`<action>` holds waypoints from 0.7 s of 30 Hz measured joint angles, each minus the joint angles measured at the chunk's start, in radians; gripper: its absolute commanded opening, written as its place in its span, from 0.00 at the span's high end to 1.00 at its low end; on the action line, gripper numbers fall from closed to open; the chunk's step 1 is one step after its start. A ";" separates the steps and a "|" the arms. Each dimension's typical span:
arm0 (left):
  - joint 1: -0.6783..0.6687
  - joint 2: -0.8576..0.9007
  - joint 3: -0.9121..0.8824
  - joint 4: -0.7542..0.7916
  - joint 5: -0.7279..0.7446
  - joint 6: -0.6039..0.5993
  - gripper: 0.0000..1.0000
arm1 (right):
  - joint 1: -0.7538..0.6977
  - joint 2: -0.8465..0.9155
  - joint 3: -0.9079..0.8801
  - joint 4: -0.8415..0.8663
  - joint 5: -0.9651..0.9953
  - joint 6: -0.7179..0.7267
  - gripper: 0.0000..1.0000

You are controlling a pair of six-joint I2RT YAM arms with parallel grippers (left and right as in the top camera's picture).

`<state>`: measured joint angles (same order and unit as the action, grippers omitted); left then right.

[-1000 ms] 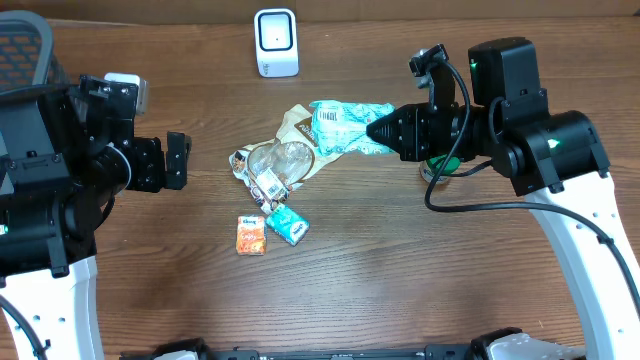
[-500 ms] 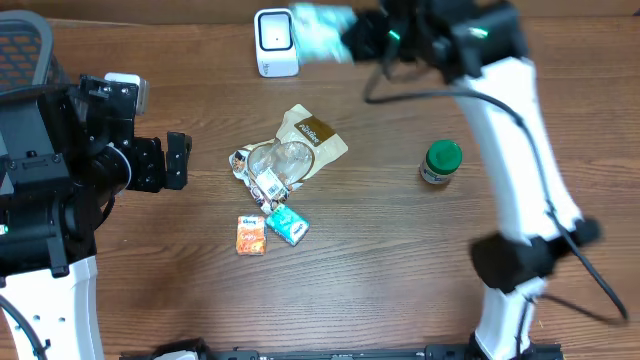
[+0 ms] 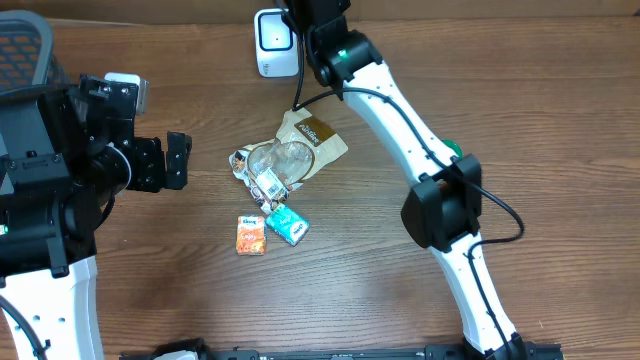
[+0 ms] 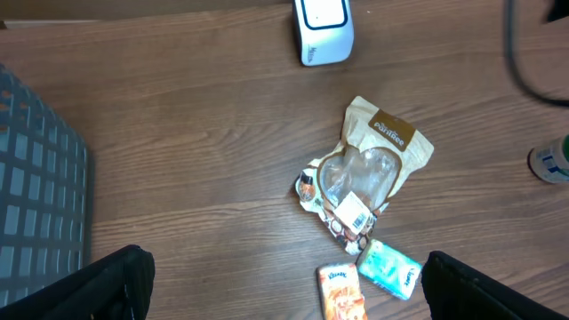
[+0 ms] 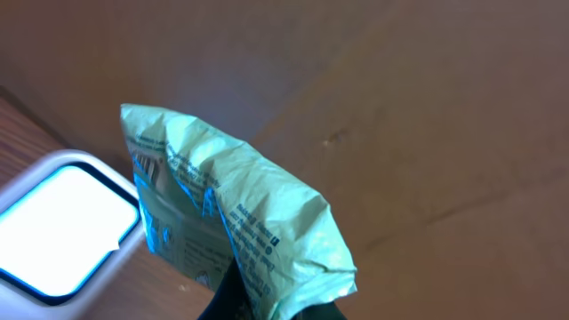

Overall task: Scan the item barcode
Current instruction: 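Hold the mint tissue pack in front of the white barcode scanner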

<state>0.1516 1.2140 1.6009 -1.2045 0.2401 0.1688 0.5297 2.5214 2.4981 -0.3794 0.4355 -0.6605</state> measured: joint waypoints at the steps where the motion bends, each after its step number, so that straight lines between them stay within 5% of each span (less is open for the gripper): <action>1: 0.000 0.000 0.000 0.000 0.000 0.000 0.01 | 0.000 0.019 0.000 0.025 0.007 -0.054 0.96; 10: 0.000 0.000 0.000 0.000 0.000 0.000 0.01 | 0.003 0.105 0.000 0.108 0.017 -0.407 0.96; 21: 0.000 0.000 0.000 0.000 0.000 0.000 0.00 | 0.024 0.106 0.000 0.126 0.014 -0.470 0.96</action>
<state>0.1516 1.2140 1.6009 -1.2045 0.2401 0.1688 0.5537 2.6270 2.4985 -0.2535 0.4496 -1.1301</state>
